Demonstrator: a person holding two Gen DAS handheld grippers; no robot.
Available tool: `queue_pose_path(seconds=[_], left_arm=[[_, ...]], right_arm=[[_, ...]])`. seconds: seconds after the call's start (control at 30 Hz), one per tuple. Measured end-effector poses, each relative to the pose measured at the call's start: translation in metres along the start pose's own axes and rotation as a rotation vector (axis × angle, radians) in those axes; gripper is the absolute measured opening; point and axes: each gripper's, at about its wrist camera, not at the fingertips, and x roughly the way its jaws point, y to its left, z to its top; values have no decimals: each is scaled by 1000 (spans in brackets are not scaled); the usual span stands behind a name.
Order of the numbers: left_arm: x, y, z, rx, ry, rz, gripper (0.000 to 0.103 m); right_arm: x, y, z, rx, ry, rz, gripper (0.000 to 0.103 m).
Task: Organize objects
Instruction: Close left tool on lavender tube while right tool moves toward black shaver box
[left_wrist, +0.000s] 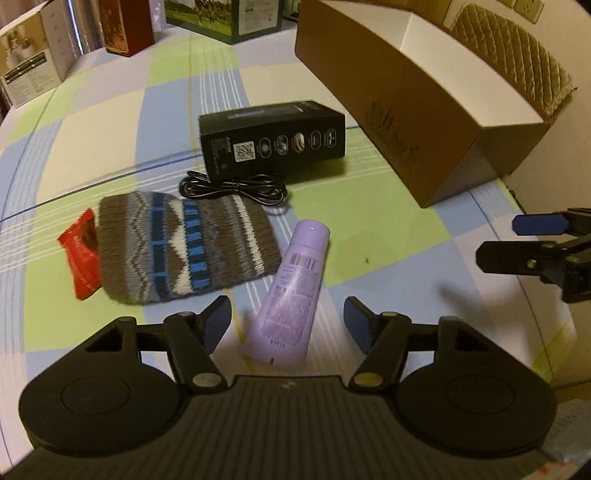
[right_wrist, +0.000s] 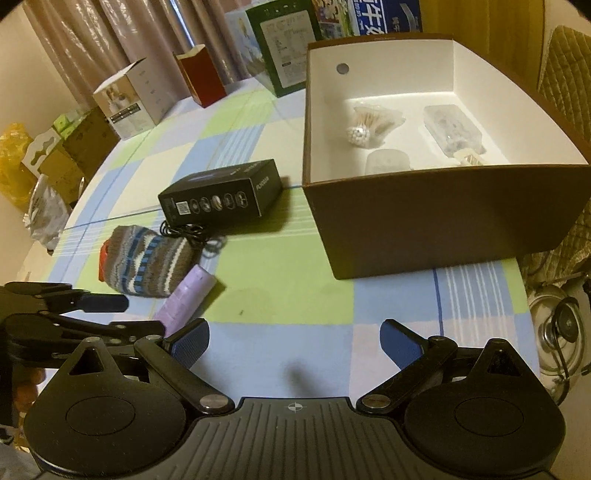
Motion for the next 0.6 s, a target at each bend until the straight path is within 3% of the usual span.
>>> queue_pose_path(seconds=[0.2, 0.27, 0.43, 0.6], left_arm=[[25, -5, 8, 23, 23, 13, 50], [32, -7, 10, 27, 36, 15, 40], [38, -15, 11, 18, 60, 20, 33], [41, -20, 14, -5, 58, 39, 33]], right_arm=[[3, -6, 0, 12, 11, -14, 96], [3, -9, -1, 18, 14, -18, 96], [4, -16, 0, 35, 21, -29, 96], [4, -18, 0, 34, 22, -29, 96]])
